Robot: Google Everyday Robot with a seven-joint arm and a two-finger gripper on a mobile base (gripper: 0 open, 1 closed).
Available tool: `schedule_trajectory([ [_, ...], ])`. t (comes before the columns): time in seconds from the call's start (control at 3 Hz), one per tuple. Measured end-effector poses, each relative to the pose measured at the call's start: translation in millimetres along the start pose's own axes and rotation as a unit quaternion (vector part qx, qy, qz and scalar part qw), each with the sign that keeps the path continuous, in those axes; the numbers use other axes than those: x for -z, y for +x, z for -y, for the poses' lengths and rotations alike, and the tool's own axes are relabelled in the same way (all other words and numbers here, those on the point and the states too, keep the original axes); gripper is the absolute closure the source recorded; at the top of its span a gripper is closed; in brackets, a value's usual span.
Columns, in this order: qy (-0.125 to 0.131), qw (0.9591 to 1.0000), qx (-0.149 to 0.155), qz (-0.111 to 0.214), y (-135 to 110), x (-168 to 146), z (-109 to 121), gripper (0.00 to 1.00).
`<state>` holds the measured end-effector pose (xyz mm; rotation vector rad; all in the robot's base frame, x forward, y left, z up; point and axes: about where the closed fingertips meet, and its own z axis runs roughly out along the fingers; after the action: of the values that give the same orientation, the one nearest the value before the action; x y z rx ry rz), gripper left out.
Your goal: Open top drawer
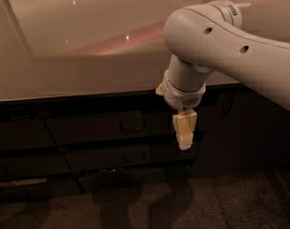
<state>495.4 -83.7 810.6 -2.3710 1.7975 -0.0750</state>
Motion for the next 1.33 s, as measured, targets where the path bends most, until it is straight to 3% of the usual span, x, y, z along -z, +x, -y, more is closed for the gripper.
schedule_trajectory([
  [0.33, -0.003, 1.0, 0.001, 0.007, 3, -5, 1, 0.0],
  [1.0, -0.043, 0.9986, -0.002, 0.03, 22, -49, 9, 0.0],
  [1.33, -0.043, 0.9986, -0.001, 0.031, 22, -49, 9, 0.0],
])
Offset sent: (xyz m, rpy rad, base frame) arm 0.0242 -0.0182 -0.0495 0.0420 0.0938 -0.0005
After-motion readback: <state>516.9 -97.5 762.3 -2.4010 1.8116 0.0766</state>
